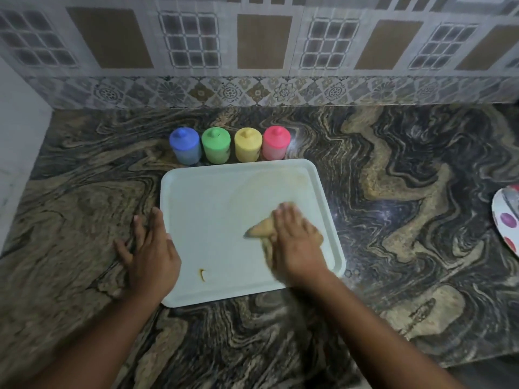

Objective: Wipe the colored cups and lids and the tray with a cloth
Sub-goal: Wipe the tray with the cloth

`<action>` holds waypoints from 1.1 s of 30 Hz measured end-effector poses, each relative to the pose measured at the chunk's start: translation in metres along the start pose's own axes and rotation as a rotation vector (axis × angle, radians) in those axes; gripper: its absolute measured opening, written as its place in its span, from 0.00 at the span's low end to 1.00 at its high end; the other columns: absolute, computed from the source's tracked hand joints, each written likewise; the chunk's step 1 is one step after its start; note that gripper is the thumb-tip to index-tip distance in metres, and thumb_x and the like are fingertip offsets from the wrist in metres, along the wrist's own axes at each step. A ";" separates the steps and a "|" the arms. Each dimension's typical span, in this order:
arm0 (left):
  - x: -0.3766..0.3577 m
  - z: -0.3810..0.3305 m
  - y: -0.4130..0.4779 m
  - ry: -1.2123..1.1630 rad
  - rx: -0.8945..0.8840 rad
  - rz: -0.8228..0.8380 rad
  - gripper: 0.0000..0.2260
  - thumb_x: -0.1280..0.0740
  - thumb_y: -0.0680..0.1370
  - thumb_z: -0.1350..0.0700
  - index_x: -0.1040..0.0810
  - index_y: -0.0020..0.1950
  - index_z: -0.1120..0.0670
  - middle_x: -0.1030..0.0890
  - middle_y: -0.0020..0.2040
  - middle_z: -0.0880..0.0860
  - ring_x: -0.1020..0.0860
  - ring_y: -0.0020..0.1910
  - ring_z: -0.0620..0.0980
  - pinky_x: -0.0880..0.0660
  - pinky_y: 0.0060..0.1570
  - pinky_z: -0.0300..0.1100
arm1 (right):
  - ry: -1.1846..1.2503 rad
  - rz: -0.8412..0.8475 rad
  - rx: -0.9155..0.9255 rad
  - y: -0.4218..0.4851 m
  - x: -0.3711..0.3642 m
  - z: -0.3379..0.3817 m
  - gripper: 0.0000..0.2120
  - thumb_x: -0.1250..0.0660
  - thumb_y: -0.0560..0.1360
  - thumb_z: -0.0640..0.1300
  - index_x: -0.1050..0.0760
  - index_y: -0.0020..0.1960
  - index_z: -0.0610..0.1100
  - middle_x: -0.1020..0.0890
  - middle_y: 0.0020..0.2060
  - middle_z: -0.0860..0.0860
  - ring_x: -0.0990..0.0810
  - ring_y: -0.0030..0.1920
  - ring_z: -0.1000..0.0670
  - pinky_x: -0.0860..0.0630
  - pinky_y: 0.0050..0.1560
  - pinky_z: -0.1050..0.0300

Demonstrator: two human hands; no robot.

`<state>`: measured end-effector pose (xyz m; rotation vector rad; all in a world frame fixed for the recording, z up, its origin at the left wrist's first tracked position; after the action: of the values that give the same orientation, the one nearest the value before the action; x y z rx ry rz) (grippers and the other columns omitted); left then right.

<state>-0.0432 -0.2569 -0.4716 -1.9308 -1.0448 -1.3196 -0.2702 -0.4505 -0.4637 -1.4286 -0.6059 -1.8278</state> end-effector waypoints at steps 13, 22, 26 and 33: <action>0.001 0.002 -0.001 -0.078 0.030 -0.026 0.26 0.44 0.82 0.56 0.47 0.80 0.49 0.41 0.80 0.57 0.53 0.80 0.49 0.59 0.74 0.65 | 0.098 0.129 0.354 0.023 -0.037 0.120 0.31 0.42 0.82 0.53 0.41 0.81 0.41 0.42 0.81 0.43 0.50 0.83 0.42 0.49 0.80 0.41; 0.002 0.001 0.002 -0.069 0.003 -0.018 0.28 0.41 0.82 0.56 0.46 0.80 0.48 0.32 0.76 0.55 0.52 0.80 0.48 0.59 0.73 0.64 | 0.033 0.057 -0.481 0.088 0.007 -0.012 0.36 0.61 0.82 0.58 0.54 0.82 0.36 0.54 0.81 0.35 0.57 0.82 0.36 0.57 0.80 0.39; 0.005 0.003 0.003 -0.053 -0.004 0.028 0.26 0.44 0.83 0.53 0.48 0.81 0.46 0.38 0.78 0.57 0.51 0.80 0.48 0.59 0.74 0.62 | 0.012 0.091 -0.116 0.113 -0.031 0.099 0.33 0.56 0.83 0.57 0.51 0.83 0.42 0.54 0.82 0.36 0.57 0.82 0.35 0.55 0.79 0.36; 0.013 0.002 0.001 0.008 -0.079 0.037 0.26 0.46 0.83 0.53 0.47 0.81 0.49 0.31 0.76 0.50 0.53 0.80 0.47 0.54 0.71 0.59 | 0.033 0.193 0.353 -0.015 -0.050 0.116 0.31 0.50 0.81 0.63 0.41 0.81 0.53 0.52 0.82 0.42 0.58 0.82 0.38 0.58 0.79 0.38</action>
<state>-0.0392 -0.2522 -0.4604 -1.9911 -0.9618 -1.3653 -0.2037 -0.3427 -0.4789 -1.1746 -0.7075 -1.5042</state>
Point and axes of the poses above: each hand's wrist, its own y-axis towards the middle knuckle, its own x-axis out of the back of the hand, z = x × y, the point moved 8 cm from there along y, towards the middle knuckle
